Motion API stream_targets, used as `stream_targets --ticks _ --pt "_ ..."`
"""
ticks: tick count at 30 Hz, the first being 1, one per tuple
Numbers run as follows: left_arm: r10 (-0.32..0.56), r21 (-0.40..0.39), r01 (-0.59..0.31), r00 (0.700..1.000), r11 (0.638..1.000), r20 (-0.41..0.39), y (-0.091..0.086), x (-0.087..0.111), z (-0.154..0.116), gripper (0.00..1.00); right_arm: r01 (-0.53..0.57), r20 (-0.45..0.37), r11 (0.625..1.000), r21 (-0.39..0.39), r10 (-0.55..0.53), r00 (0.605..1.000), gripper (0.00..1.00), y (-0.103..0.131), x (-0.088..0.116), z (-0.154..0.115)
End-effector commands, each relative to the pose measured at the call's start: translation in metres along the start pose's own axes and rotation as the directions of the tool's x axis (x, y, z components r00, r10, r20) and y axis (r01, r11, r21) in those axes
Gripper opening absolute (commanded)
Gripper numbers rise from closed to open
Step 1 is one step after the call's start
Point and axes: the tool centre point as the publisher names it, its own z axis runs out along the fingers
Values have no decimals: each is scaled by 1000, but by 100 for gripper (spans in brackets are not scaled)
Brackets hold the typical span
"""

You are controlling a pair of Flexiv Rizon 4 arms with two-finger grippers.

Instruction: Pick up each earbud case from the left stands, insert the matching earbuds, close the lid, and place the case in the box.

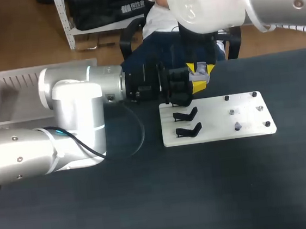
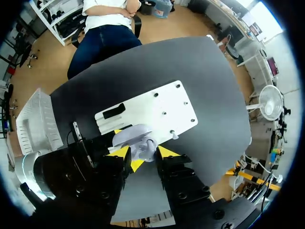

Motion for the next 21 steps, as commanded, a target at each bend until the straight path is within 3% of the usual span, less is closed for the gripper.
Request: stream_targets --ticks 1,11,21 --pt "3 -7 -3 1000 1000 4 -2 1 0 0 8 5 1000 -7 -8 1000 35 -1 9 -2" --pt "3 -7 -3 1000 1000 4 -2 1 0 0 -12 1 1000 0 12 1000 38 -15 23 -6" --pt "3 -7 -3 1000 1000 4 -2 1 0 0 -37 -11 999 1 37 999 39 -19 19 3"
